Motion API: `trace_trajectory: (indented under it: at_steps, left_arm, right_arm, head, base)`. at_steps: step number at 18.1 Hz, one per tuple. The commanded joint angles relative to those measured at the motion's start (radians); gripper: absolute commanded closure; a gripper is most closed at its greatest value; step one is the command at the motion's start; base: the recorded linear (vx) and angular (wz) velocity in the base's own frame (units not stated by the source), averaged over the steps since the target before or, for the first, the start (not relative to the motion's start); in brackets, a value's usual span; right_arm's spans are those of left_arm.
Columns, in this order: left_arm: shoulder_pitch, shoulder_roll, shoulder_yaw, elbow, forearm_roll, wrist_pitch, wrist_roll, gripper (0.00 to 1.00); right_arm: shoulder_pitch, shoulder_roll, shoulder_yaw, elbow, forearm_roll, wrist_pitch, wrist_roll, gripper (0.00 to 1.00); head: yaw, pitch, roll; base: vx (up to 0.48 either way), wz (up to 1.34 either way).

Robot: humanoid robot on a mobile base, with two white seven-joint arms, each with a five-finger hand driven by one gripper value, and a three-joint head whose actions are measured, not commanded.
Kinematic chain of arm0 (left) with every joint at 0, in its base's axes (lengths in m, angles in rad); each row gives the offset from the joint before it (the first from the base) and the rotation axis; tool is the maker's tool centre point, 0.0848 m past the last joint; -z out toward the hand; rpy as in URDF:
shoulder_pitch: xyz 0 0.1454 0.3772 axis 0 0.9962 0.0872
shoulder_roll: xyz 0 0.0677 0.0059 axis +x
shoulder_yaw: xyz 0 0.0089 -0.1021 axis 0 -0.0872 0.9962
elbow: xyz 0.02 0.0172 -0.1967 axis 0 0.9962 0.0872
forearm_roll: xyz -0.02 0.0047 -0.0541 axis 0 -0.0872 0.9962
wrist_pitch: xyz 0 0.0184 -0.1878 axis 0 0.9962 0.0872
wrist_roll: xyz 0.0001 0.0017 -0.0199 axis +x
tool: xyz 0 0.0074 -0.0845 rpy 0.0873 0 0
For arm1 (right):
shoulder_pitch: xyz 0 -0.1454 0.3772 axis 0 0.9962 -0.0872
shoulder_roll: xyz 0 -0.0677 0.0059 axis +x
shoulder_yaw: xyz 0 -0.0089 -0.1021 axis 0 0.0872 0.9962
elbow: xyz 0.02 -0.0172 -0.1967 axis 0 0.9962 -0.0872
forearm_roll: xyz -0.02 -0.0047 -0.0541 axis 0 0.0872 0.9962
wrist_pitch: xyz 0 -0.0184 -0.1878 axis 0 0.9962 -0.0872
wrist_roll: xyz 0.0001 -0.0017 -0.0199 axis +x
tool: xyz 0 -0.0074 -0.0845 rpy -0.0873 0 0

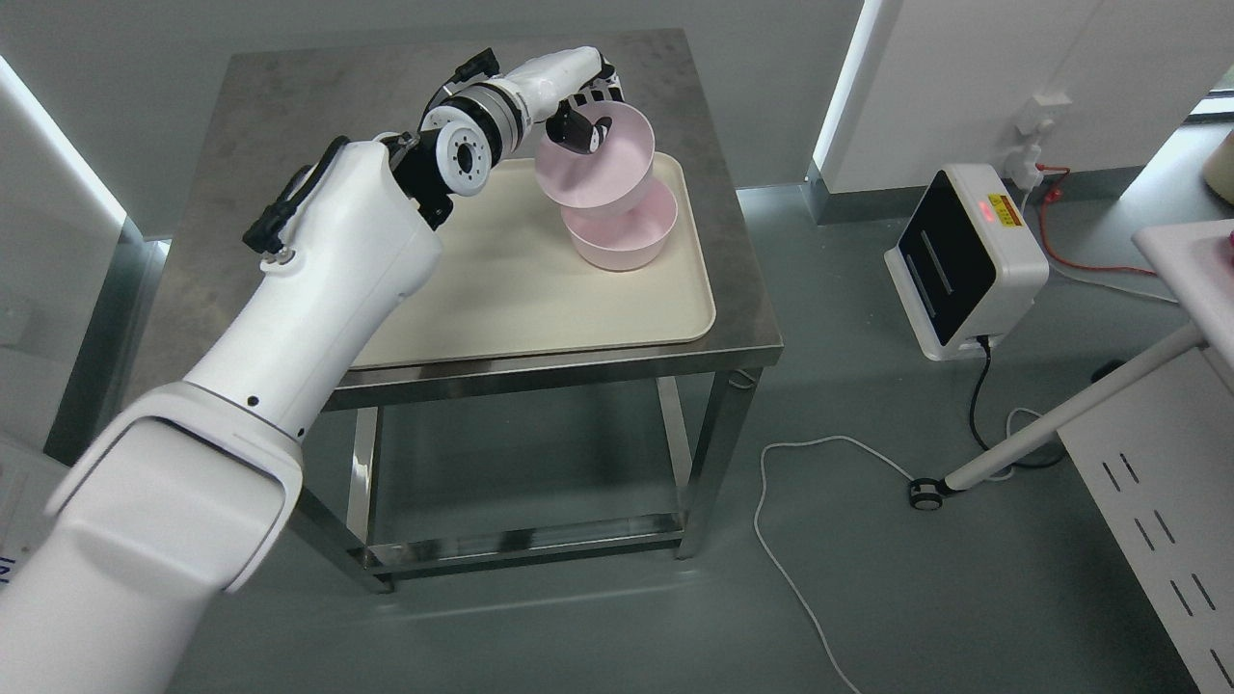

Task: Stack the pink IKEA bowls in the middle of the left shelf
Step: 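Lower the held bowl into the other pink bowl with the left hand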

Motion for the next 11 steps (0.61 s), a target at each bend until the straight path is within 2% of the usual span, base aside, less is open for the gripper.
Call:
trace_trajectory:
  at_steps: [1, 6, 11]
  left_arm:
    - [0.025, 0.047, 0.060, -0.224, -0.005, 0.058, -0.040, 0.97]
    - [0.025, -0.081, 0.049, -0.218, -0.138, 0.062, -0.056, 0.97]
    - [0.054, -0.081, 0.044, -0.181, -0.186, 0.056, -0.065, 0.96]
  right_arm:
    - [0.029, -0.017, -0.011, -0.034, 0.000, -0.001, 0.001, 0.00]
    - [0.029, -0.017, -0.011, -0.034, 0.000, -0.001, 0.001, 0.00]
    - [0.029, -0.017, -0.011, -0.034, 0.000, 0.001, 0.001, 0.00]
  head:
    - [0.0000, 0.000, 0.000]
    - [0.0000, 0.000, 0.000]
    - [0.0000, 0.000, 0.000]
  base:
    - [0.000, 0.00]
    - [0.000, 0.00]
    - [0.000, 0.00]
